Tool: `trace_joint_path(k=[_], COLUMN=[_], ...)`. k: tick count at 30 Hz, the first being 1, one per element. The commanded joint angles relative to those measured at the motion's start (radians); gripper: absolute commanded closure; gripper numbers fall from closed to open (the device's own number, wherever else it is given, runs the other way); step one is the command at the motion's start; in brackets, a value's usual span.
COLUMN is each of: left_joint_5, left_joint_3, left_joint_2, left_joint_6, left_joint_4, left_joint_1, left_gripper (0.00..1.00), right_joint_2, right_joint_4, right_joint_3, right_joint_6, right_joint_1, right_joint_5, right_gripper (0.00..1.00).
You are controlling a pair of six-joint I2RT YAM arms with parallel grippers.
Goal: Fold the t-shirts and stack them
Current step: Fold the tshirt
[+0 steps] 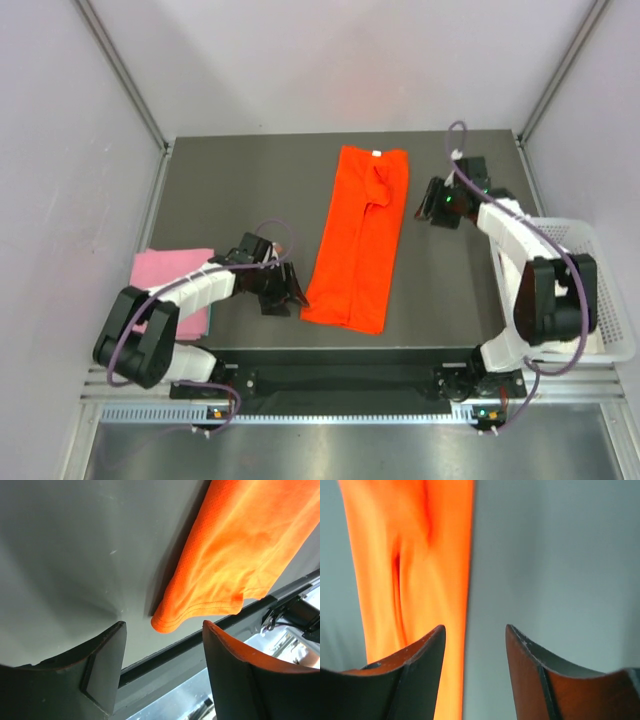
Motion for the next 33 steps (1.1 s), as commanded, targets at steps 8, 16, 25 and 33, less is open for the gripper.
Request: trace_joint_path(k=[8,16,25,33], left_joint_5=[0.072,0.051,0.043,0.051], left_joint_3=[0.081,0.099,0.116,0.079], left_joint_2=[0.154,0.183,0.226,0.214], left_joint_6=[0.086,0.108,0.123,0.120], left_joint_4=[0.058,0.018,0.018,0.021], left_joint_1=[0.002,0.000,0.000,0.000], left_gripper=[0.39,0.45,0.64,1.00], right_joint_2=[-0.463,-0.568,-0.471,-0.474], right_joint_4=[0.217,0.356,0.424,0.259], right_joint_3=[-0.724,-0.913,-0.923,-0.930], right_joint_6=[0.268,0.437,0.483,0.498], right_joint_1=[0.381,0.510,0.600,0.602], right_joint_5=[-0.255,-0.235,-0.235,-0.091], right_gripper=[0.50,0.52,0.53,0.87])
